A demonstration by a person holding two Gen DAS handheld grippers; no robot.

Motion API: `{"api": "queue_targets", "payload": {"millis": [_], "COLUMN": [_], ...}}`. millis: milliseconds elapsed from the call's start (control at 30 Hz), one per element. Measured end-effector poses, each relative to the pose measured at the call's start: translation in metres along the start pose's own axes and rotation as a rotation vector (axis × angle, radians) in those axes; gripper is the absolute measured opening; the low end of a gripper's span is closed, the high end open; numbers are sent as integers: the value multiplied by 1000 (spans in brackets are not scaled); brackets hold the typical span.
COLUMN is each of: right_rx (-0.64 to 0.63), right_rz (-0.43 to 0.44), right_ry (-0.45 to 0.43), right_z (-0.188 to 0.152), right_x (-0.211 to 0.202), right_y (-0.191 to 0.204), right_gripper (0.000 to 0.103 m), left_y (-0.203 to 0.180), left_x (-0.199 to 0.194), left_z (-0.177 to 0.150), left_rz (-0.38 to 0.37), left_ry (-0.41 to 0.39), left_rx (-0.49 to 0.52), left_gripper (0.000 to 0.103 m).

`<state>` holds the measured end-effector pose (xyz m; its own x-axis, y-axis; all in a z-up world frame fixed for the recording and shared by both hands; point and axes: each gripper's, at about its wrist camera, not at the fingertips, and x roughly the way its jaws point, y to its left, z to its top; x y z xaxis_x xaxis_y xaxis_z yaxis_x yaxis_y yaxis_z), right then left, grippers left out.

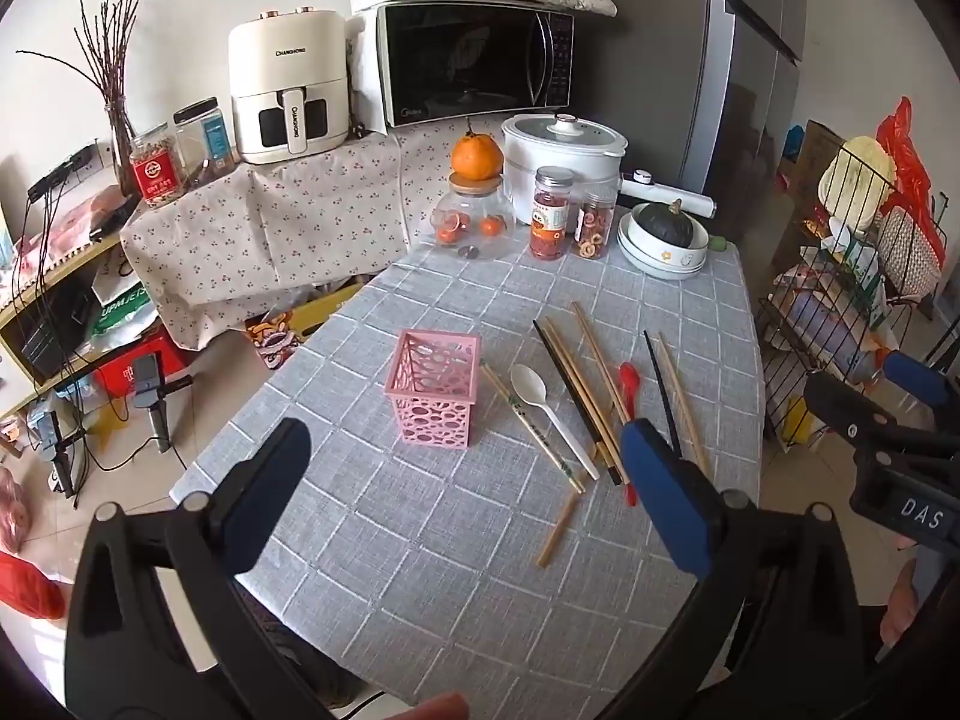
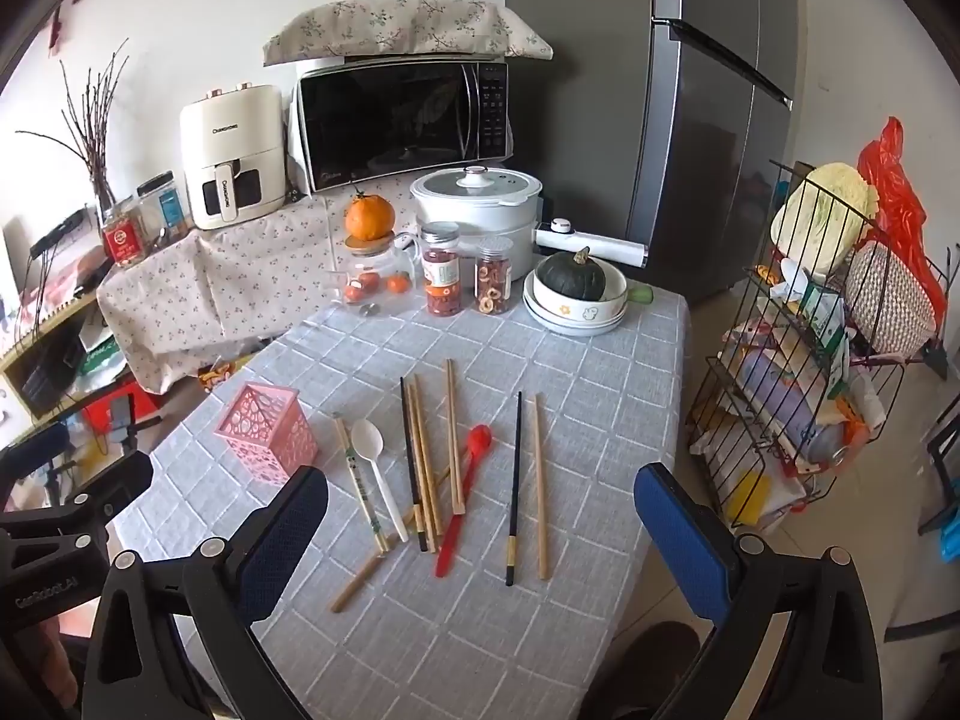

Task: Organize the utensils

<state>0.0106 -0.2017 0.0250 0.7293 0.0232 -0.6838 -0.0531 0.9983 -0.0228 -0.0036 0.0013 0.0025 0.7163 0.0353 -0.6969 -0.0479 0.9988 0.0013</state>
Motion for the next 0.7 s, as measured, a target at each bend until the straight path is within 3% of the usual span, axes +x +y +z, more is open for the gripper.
{"api": "queue_targets", "payload": {"millis": [700], "right_rx": [-1], "right_rz": [1], "right_ry": [0], "right_z": [-1], "right_x": [0], "right_y": [0], "right_gripper": [103], "left_y": [-2], "left_x": [-2], "left_z": [0], "left_rz": [8], "left_ry": [-9], "left_rx": [7], "left_gripper": [102]}}
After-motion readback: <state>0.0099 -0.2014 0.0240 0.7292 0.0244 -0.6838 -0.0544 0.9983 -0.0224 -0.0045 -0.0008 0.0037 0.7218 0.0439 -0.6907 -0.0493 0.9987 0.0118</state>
